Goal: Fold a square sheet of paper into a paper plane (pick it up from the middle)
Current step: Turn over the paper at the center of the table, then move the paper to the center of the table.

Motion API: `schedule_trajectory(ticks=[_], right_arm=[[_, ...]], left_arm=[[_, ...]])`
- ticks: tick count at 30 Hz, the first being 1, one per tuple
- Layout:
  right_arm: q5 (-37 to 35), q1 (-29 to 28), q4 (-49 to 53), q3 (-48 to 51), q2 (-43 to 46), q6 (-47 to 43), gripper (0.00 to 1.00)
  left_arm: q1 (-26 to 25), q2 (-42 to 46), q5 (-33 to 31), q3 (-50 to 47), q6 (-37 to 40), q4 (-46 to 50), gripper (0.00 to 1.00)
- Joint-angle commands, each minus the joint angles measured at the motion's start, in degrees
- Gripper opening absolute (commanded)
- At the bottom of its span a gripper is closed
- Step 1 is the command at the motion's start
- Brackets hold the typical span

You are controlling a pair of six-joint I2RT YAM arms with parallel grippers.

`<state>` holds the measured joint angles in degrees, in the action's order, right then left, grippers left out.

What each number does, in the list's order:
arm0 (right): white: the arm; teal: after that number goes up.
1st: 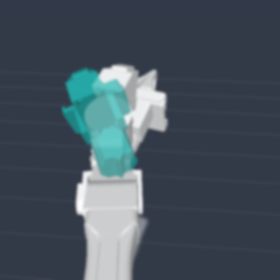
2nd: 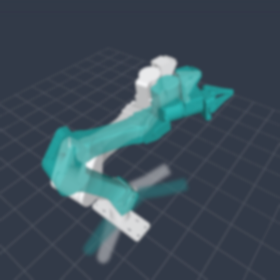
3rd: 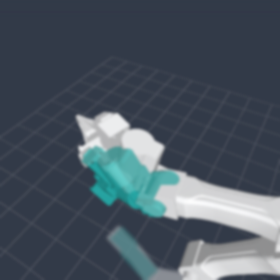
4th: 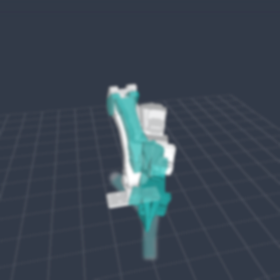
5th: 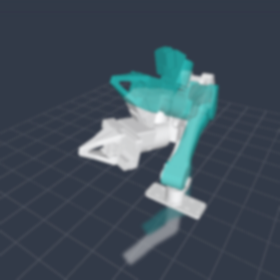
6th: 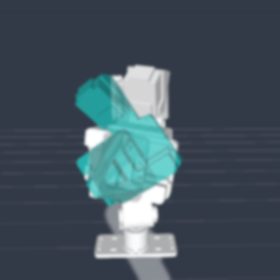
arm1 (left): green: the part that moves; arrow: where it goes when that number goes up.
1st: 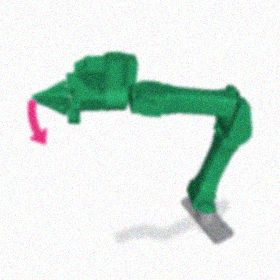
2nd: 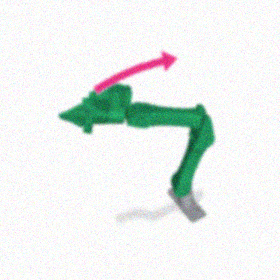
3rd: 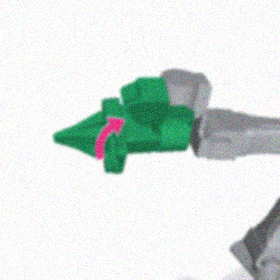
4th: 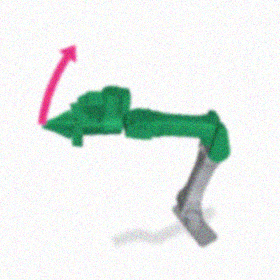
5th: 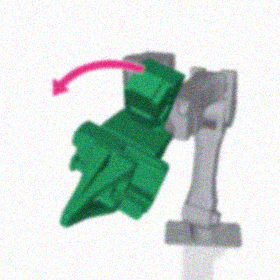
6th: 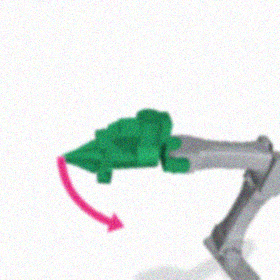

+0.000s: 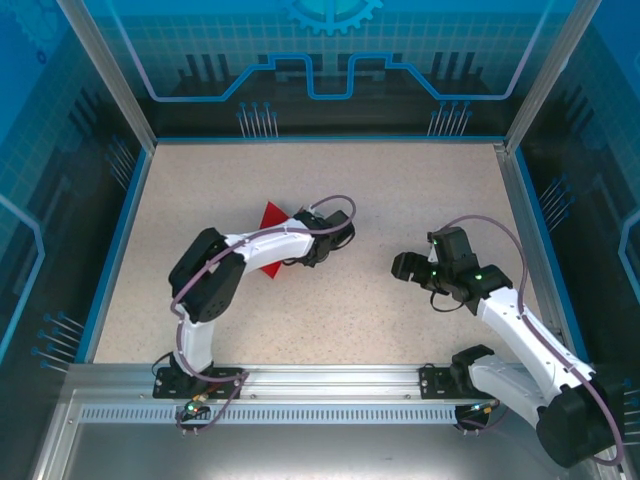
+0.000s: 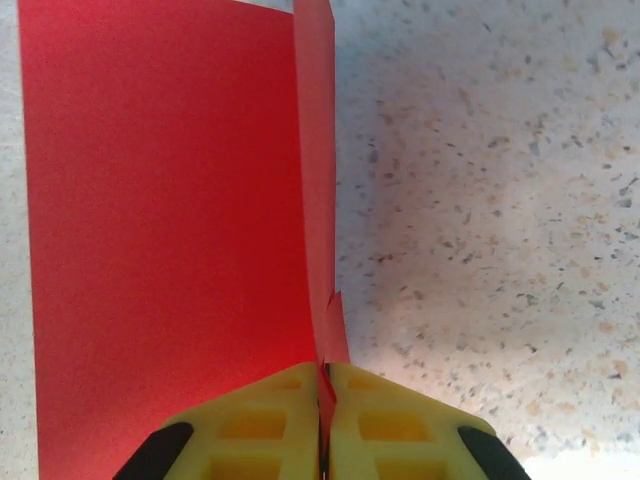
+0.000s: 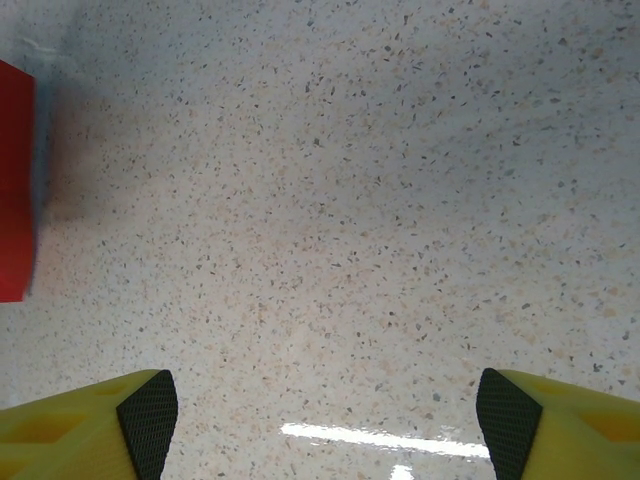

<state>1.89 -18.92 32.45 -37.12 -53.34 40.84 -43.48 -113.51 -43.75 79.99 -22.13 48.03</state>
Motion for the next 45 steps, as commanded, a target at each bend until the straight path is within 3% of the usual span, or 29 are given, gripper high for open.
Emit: schedule_trajectory(ticks=[1,8,13,23,28,31,37,41,45], right_arm=[[0.5,1.0,2.0,0.5,1.8,3.3,0.82],[-0.7,2.2,8.4,-1.0,5.1,2.6,0.83],[0.7,3.5,9.1,-0.8,5.2,0.9,0.83],[5.2,3.3,2.5,-1.3,0.8,-0.9,0.83],[4.6,-1.2,-2.7,-3.3,-5.0,0.5,0.83],[1.4,-7.3,-5.3,-6.7,-10.5,1.5,0.83],[-3.2,-20.1,-12.2,-18.8,-29.2,3.4,0.81],[-3.3,-24.1,-14.7,-29.2,-42.5,4.7,0.74],[-1.7,-24.7,-14.8,-38.3,-53.7,6.2,0.66]], left_arm=[[-1.6,-1.4,0.8,1.8,2.4,-4.1,0.11],[-2.4,-4.5,11.5,0.4,-0.1,-10.1,0.16],[-2.5,-3.7,21.2,0.0,-1.4,-13.1,0.26],[-1.5,13.7,44.4,-0.6,-1.2,-19.6,0.59],[5.0,21.5,52.8,-10.0,-7.8,-27.9,0.67],[10.0,25.9,54.4,-17.5,-12.1,-31.6,0.73],[18.3,33.4,50.6,-30.9,-16.1,-33.5,0.89],[22.4,37.7,49.6,-36.1,-17.2,-32.7,0.98],[25.7,41.3,47.4,-39.4,-18.1,-31.1,0.98]])
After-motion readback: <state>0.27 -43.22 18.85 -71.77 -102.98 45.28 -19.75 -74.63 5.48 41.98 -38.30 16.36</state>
